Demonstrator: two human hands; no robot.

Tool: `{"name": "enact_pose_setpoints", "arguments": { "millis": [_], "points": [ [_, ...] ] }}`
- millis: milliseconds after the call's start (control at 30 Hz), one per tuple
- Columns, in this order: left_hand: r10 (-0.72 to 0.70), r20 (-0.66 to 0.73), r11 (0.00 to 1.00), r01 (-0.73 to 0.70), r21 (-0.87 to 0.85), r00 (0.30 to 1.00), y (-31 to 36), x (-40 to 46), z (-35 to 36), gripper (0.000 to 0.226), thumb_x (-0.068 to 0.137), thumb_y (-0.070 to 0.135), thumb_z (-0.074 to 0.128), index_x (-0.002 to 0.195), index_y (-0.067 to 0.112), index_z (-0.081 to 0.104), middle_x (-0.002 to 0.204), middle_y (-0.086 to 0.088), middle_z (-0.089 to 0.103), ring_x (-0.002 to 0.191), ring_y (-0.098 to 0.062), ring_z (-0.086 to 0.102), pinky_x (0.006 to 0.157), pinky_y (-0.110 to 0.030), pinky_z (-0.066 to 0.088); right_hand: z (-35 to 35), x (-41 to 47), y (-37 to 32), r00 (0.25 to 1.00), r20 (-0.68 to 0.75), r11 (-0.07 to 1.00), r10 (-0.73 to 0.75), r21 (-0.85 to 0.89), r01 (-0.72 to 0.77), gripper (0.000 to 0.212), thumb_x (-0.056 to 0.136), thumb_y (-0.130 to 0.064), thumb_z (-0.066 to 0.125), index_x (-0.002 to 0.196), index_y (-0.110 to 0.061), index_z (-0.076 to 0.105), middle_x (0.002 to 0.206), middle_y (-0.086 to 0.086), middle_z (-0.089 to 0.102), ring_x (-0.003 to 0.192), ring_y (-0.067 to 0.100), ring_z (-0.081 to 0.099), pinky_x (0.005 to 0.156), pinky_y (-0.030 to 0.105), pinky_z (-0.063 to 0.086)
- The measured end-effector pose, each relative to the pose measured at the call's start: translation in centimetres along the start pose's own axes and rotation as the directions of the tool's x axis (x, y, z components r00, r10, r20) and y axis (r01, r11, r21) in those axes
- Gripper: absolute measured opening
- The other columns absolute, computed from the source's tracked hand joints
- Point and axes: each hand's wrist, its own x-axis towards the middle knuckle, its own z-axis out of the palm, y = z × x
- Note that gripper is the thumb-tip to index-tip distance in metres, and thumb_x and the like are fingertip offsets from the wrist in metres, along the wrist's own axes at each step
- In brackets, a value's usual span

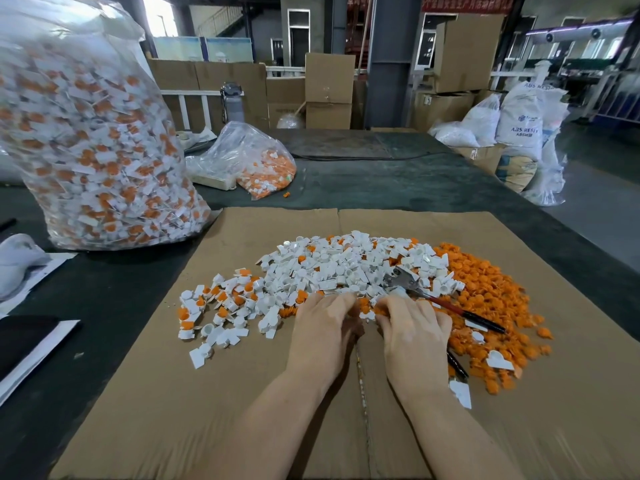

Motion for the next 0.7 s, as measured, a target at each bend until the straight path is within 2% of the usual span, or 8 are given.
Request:
{"name": "enact_pose_setpoints", "arguments": {
  "millis": [100, 200, 300, 333, 400, 500, 600, 700],
  "points": [
    [-0.119, -0.062, 0.985, 0.11, -0.129, 0.991, -0.04, -0.07, -0.42, 0.004, 0.088, 0.02, 0.064, 0.087, 0.019, 0.06, 0.077, 0.014, 0.051, 0.081, -0.011, 0.042, 0.07, -0.025, 0.029, -0.03, -0.01, 0.08, 1.0, 0.004, 1.0, -0.023, 0.011, 0.023, 0.027, 0.068, 0.005, 0.077, 0.087, -0.012, 0.068, 0.081, 0.003, 0.067, 0.075, 0.026, 0.06, 0.069, 0.039, 0.044],
    [-0.219, -0.027, 0.942, 0.204, -0.265, 0.975, 0.03, -0.22, -0.59, 0.008, 0.091, 0.021, 0.06, 0.086, 0.024, 0.055, 0.076, 0.008, 0.056, 0.079, -0.015, 0.051, 0.067, -0.024, 0.04, 0.03, -0.07, 0.2, 0.999, 0.019, 0.999, -0.046, 0.03, 0.045, 0.033, 0.068, 0.007, 0.076, 0.091, -0.014, 0.07, 0.084, 0.003, 0.065, 0.076, 0.026, 0.059, 0.069, 0.037, 0.042],
    [-0.285, 0.032, 0.906, 0.28, -0.318, 0.958, 0.06, -0.2, -0.73, 0.006, 0.093, 0.026, 0.057, 0.09, 0.03, 0.053, 0.078, 0.01, 0.06, 0.076, -0.008, 0.057, 0.062, -0.009, 0.039, 0.14, -0.04, 0.23, 0.997, -0.002, 0.992, -0.075, 0.101, 0.075, 0.029, 0.071, 0.004, 0.075, 0.096, -0.009, 0.069, 0.085, 0.006, 0.066, 0.077, 0.028, 0.061, 0.07, 0.039, 0.048],
    [-0.296, 0.046, 0.897, 0.294, -0.331, 0.954, 0.05, -0.19, -0.81, 0.002, 0.093, 0.027, 0.057, 0.094, 0.029, 0.057, 0.08, 0.011, 0.06, 0.077, -0.006, 0.057, 0.063, -0.006, 0.038, 0.12, -0.03, 0.21, 0.996, -0.02, 0.987, -0.088, 0.135, 0.09, 0.025, 0.073, 0.002, 0.074, 0.096, -0.007, 0.068, 0.085, 0.007, 0.067, 0.076, 0.028, 0.062, 0.07, 0.04, 0.05],
    [-0.29, 0.042, 0.898, 0.287, -0.333, 0.956, -0.11, -0.12, -0.82, 0.012, 0.093, 0.026, 0.057, 0.099, 0.021, 0.066, 0.084, 0.011, 0.056, 0.08, -0.005, 0.054, 0.068, -0.002, 0.035, 0.06, -0.01, 0.15, 0.991, -0.057, 0.977, -0.118, 0.173, 0.126, 0.019, 0.074, 0.001, 0.074, 0.091, -0.004, 0.067, 0.081, 0.007, 0.067, 0.074, 0.027, 0.062, 0.072, 0.04, 0.053],
    [-0.313, 0.014, 0.883, 0.297, -0.364, 0.949, -0.28, 0.04, -0.99, 0.012, 0.089, 0.019, 0.062, 0.097, 0.016, 0.071, 0.089, 0.013, 0.047, 0.083, 0.001, 0.05, 0.072, 0.002, 0.033, 0.05, -0.06, 0.24, 0.988, -0.037, 0.974, -0.151, 0.165, 0.155, 0.027, 0.07, 0.006, 0.075, 0.094, -0.005, 0.069, 0.083, 0.007, 0.066, 0.077, 0.027, 0.062, 0.074, 0.042, 0.054],
    [-0.316, 0.051, 0.861, 0.309, -0.404, 0.948, -0.35, -0.01, -1.03, 0.008, 0.089, 0.02, 0.063, 0.092, 0.026, 0.067, 0.089, 0.012, 0.053, 0.083, -0.002, 0.052, 0.071, -0.003, 0.036, 0.12, -0.05, 0.36, 0.985, 0.014, 0.971, -0.174, 0.17, 0.169, 0.044, 0.065, 0.014, 0.074, 0.104, -0.006, 0.069, 0.085, 0.008, 0.063, 0.078, 0.028, 0.059, 0.072, 0.042, 0.053],
    [-0.315, 0.074, 0.845, 0.315, -0.433, 0.946, -0.38, -0.06, -0.89, 0.012, 0.089, 0.021, 0.064, 0.085, 0.032, 0.061, 0.092, 0.007, 0.062, 0.084, -0.011, 0.056, 0.074, -0.016, 0.041, 0.03, -0.01, 0.23, 0.985, -0.017, 0.969, -0.169, 0.179, 0.17, 0.035, 0.068, 0.009, 0.076, 0.1, -0.004, 0.069, 0.084, 0.008, 0.065, 0.078, 0.027, 0.061, 0.073, 0.042, 0.054]
  ]
}}
